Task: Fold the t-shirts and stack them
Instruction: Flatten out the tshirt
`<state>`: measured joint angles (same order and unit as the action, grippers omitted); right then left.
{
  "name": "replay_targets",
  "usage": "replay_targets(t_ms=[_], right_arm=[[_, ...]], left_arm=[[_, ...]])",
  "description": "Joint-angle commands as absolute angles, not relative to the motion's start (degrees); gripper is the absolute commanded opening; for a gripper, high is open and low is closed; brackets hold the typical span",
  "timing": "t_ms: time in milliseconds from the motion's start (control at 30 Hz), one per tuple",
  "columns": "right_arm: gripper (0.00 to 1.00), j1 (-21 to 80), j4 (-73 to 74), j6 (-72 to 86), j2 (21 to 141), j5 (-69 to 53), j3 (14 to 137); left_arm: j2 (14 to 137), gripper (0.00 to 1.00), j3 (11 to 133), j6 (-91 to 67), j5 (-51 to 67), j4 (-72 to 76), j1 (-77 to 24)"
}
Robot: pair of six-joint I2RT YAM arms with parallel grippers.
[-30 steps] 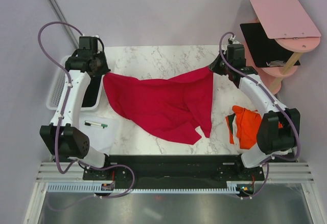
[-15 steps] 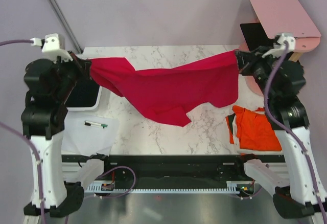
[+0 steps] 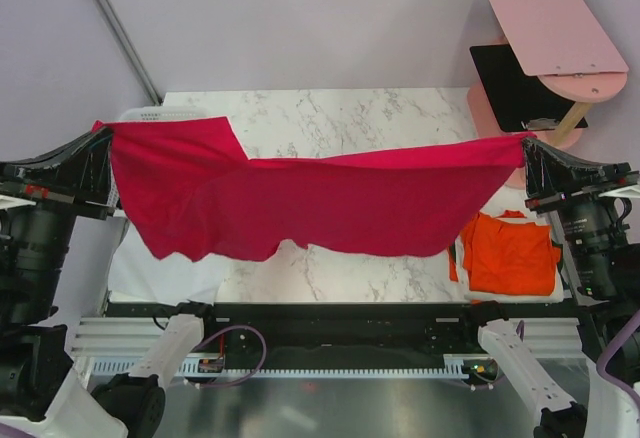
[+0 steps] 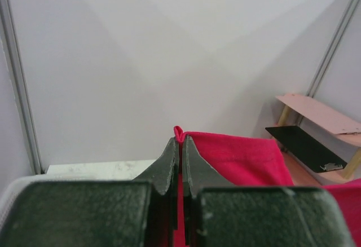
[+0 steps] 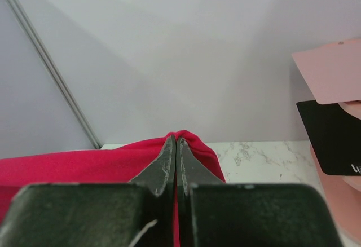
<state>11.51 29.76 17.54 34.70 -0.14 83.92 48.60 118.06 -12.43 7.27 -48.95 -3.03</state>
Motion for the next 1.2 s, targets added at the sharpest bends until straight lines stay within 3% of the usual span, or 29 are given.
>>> replay_targets(t_ms=[0,200,333,567,767,900,1167], right_arm=[[0.00,11.5,32.8,16.8,36.4,1.8,84.9],[0.00,11.5,31.4,17.4,43.2,6.0,79.6],[0.00,11.5,27.7,17.9,50.3,7.9,71.2],[0.00,11.3,11.0,23.8,70.0,6.0,60.4],[0.00,10.1,5.1,25.3,98.4,6.0,68.8],[0.00,8.6,7.4,25.4,111.0,3.0,83.7],[0.00,6.1,13.1,24.8,120.9,1.4,97.8]], left_arm=[[56.6,0.02,121.7,-9.8,8.4,-51.1,-3.0],[68.7,0.02,121.4,-9.1,9.1,-51.2,-3.0],[83.0,0.02,122.9,-7.7,9.1,-51.3,-3.0],[105.5,0.02,124.1,-7.9,7.5,-49.2,-3.1],[123.2,0.02,131.0,-10.6,9.1,-48.9,-3.9],[128.6,0.02,135.6,-11.2,7.4,-48.9,-4.0],[129.9,0.02,139.7,-11.0,6.4,-48.4,-4.0]])
